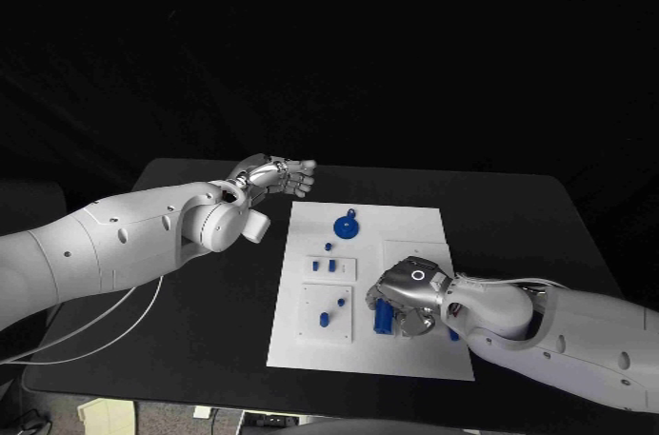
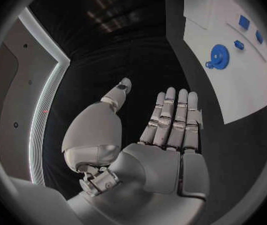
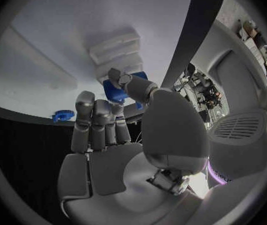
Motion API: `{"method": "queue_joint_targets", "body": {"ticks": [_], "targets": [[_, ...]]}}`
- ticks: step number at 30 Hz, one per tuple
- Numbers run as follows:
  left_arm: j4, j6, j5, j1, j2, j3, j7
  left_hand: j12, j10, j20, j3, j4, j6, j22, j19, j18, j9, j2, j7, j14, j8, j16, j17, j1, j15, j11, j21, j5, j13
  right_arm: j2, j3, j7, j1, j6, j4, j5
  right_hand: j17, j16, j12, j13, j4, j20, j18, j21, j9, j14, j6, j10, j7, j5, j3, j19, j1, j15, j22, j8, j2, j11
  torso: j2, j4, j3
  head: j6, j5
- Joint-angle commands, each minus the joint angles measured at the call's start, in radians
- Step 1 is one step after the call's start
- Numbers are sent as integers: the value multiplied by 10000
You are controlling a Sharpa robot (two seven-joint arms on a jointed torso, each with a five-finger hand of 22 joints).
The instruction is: Assemble the parts on the task board
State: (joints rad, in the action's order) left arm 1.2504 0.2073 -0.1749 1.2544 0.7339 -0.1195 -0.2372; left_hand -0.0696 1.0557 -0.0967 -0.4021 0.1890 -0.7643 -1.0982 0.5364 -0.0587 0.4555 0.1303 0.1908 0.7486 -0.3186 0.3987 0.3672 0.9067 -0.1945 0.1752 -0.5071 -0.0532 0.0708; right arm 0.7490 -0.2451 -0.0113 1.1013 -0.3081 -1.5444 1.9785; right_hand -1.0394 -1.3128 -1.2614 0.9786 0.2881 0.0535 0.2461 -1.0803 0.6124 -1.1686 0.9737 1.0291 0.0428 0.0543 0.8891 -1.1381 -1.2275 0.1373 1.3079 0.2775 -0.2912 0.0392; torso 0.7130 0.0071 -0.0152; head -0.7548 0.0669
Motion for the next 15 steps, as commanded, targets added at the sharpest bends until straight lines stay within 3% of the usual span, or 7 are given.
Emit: {"method": "queue_joint_targets", "body": {"ticks": [1, 15], "targets": [[14, -145, -41, 5, -14, 6, -44, 0, -51, -13, 51, -8, 39, -13, -66, -193, -11, -77, 42, 45, -46, -50, 10, -2, -40, 19, 46, 27, -9, 11, -16, 338, -25, 79, -6, -78, -1, 38, -52, -26, -19, -19, 157, 47, 51, 69, 313, -67, 193, -56, 70, 14, -119, -3, 39, 73, 30, 22, 1, 8, 2, -1, 0], [6, -150, -52, 4, -11, 5, -38, 2, -55, -12, 55, -5, 52, -19, -66, -192, -15, -80, 47, 45, -40, -55, 11, -4, -40, 21, 51, 27, -10, 30, -17, 389, -25, 124, 16, -42, -9, 60, -87, -90, -14, -44, 157, 73, 28, 141, 274, -166, 183, -56, 126, 82, -170, -10, 44, 31, 12, 18, -1, -3, -3, -29, -7]]}}
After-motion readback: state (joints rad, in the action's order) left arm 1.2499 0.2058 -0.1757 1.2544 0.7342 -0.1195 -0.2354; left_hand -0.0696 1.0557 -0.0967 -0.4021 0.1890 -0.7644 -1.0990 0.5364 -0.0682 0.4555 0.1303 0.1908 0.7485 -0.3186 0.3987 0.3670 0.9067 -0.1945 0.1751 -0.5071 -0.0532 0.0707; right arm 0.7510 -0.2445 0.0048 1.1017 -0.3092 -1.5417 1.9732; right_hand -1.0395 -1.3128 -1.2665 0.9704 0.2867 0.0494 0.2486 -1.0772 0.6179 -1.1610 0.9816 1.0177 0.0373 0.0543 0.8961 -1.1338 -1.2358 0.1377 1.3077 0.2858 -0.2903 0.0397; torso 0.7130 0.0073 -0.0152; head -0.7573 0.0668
